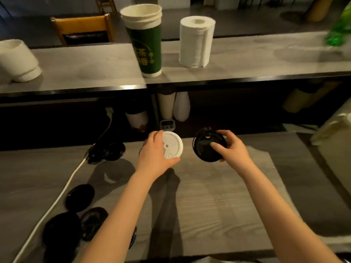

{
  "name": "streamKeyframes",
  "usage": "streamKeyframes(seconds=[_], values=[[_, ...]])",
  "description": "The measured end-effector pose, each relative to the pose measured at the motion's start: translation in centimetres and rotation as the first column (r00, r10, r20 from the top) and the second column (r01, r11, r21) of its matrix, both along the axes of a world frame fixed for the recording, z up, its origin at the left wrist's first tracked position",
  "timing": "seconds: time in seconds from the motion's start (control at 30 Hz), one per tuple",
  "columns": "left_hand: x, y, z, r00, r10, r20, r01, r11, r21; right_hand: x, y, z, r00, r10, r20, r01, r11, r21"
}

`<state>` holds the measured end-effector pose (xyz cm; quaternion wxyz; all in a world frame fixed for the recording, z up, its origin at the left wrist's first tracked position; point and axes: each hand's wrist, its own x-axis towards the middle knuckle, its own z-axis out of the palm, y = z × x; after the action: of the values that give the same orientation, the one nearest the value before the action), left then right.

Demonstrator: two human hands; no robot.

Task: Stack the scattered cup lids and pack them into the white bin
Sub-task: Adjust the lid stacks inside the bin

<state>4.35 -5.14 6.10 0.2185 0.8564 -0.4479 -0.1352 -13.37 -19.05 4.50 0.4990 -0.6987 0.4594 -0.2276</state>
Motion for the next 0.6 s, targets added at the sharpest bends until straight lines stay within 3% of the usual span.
streamKeyframes(seconds=[0.3,0.6], values=[[-12.7,-10.5,2.6,0.987,-0.156,0.034,0.158,0.985,-0.064,-14.9,-7.7,2.2,0.974,-0.164,0.156,0.164,0.986,0.013],[-23.9,-19.3,3.6,0.958,-0.279,0.06,0.283,0.955,-0.091,-26.3,-13.8,2.4,0.949,-0.235,0.209,0.242,0.97,-0.009]])
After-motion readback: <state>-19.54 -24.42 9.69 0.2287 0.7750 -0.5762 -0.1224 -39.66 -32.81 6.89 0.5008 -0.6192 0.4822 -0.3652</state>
